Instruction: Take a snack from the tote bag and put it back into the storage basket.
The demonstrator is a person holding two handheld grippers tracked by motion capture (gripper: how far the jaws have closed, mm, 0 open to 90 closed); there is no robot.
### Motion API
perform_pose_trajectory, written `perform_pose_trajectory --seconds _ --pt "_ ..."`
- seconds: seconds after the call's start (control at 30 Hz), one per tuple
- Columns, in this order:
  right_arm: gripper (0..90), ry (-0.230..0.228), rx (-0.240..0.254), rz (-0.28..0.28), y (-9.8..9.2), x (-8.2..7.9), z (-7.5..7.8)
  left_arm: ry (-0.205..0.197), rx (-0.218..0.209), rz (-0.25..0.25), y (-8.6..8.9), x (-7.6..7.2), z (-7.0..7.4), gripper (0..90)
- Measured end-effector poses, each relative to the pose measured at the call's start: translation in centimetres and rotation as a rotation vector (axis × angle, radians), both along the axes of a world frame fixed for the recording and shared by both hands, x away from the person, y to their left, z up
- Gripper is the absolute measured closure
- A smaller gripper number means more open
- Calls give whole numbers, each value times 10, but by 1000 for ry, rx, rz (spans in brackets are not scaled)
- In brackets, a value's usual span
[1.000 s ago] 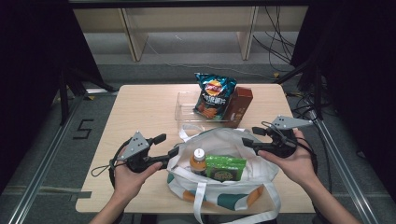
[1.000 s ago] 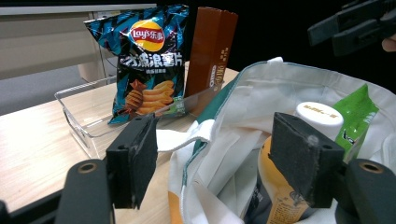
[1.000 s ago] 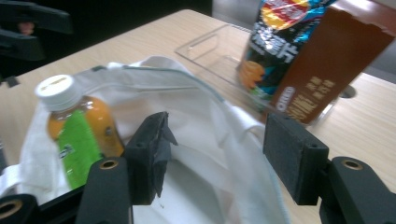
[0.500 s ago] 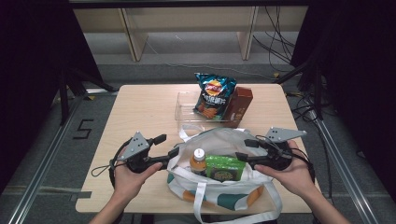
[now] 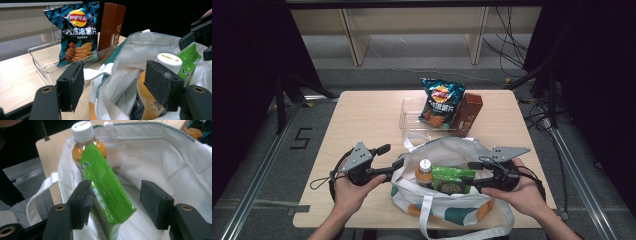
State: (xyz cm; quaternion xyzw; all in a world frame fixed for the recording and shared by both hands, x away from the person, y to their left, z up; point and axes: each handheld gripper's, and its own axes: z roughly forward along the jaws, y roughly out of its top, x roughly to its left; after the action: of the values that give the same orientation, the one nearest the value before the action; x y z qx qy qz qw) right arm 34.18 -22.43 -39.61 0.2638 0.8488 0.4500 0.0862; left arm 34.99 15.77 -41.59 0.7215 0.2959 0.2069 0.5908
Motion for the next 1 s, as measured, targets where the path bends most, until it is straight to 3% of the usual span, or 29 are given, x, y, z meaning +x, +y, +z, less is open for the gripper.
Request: perform_pose_trajectory --seconds 0.03,0.1,0.17,0.33,0.57,0.67,0.7,0.77,0.93,1.0 --pt "464 38 22 -10 2 -3 0 2 7 4 0 0 0 315" --pt "498 15 -4 7 2 -1 -2 4 10 7 0 -1 0 315" --pt "522 34 13 18 2 0 -4 5 9 6 0 -1 0 314" --pt "596 51 -16 24 3 1 -8 2 4 5 1 -1 0 314" --pt "769 3 -58 64 4 2 -10 1 4 4 0 -1 0 314" --pt "832 16 -49 80 3 0 -8 0 1 2 0 0 0 314" --pt "849 -13 -67 77 2 1 -8 4 10 7 1 -1 0 314" --pt "873 5 -48 79 3 0 -7 4 10 7 0 -1 0 314" --pt "900 1 -41 71 3 -1 -6 4 11 10 1 -1 0 314" --pt "900 -27 -56 70 2 0 -6 3 12 10 2 -1 0 314"
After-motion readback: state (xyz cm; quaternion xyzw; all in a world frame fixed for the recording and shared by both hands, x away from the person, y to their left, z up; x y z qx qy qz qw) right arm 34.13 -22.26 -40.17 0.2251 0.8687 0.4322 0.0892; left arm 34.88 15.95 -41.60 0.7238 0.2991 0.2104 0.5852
